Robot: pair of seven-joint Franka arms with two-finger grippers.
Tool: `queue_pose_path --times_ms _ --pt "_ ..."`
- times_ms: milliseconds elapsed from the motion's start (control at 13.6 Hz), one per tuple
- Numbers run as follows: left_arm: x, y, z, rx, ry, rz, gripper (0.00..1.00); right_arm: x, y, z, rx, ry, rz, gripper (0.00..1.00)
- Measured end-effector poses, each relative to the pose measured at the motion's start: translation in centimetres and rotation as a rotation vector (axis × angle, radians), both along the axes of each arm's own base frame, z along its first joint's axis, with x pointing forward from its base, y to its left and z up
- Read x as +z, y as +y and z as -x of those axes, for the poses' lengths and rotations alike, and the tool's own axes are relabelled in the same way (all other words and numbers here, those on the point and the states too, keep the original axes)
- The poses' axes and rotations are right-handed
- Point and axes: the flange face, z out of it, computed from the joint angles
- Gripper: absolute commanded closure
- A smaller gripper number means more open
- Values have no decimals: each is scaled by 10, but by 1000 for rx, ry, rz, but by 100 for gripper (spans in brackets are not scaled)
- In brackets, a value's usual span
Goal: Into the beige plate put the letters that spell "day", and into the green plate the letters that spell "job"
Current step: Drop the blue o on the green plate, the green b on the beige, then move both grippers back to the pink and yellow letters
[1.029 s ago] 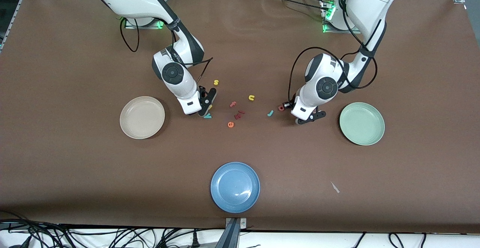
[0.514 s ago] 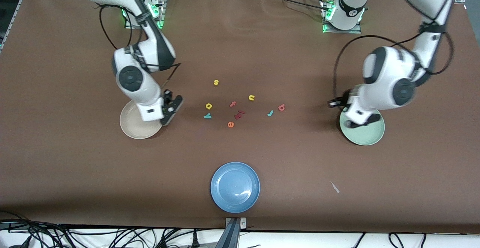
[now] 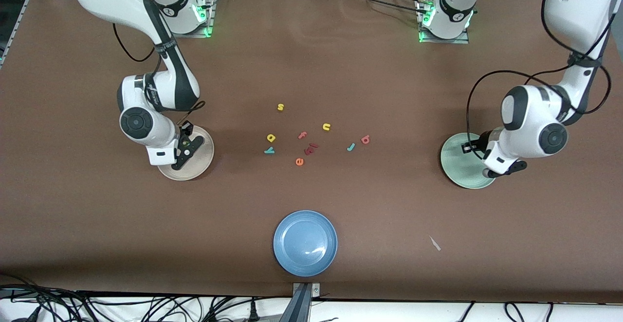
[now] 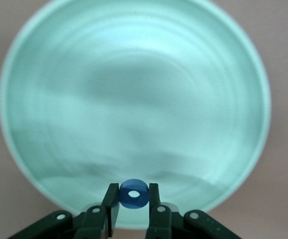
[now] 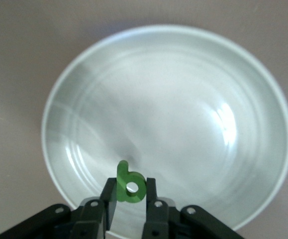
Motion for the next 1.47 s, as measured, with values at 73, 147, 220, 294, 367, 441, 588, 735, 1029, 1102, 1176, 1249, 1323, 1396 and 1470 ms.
queue_pose_path --times_ms 73,147,220,294,367,441,588,735,1029,1102,1176,1249,1323,1396,1470 --pt "-6 1 1 -4 6 4 30 -5 -4 0 -13 8 0 18" --pt "-6 2 -1 -6 4 6 0 -5 -7 0 -28 11 -7 18" --pt "-2 3 -4 -6 -7 6 0 -2 -7 -1 -42 13 -18 19" --pt "5 3 -9 -7 -19 6 0 6 -3 -2 -56 11 -33 23" --pt "14 -1 -12 -15 -18 8 0 16 7 -4 -89 7 -47 23" --pt "28 -10 -12 -34 2 14 1 28 21 -5 -151 -4 -52 23" --pt "68 -55 -8 -90 21 29 5 53 65 0 -327 -26 -40 23" --pt "103 -124 1 -85 5 19 8 68 101 10 -508 -46 -17 23" --pt "118 -238 23 13 -66 36 14 77 145 20 -898 -81 47 26" --pt "109 -255 26 45 -86 45 18 77 158 22 -1006 -91 69 27" --pt "96 -271 29 74 -99 58 22 75 171 24 -1101 -100 90 27" --pt "80 -285 32 92 -103 73 25 70 186 26 -1175 -108 108 27" --pt "64 -299 36 103 -96 85 29 62 202 30 -1234 -116 122 31" --pt "50 -310 42 109 -83 91 33 54 214 34 -1287 -126 129 31" --pt "38 -318 47 114 -67 93 36 44 224 37 -1345 -137 131 31"
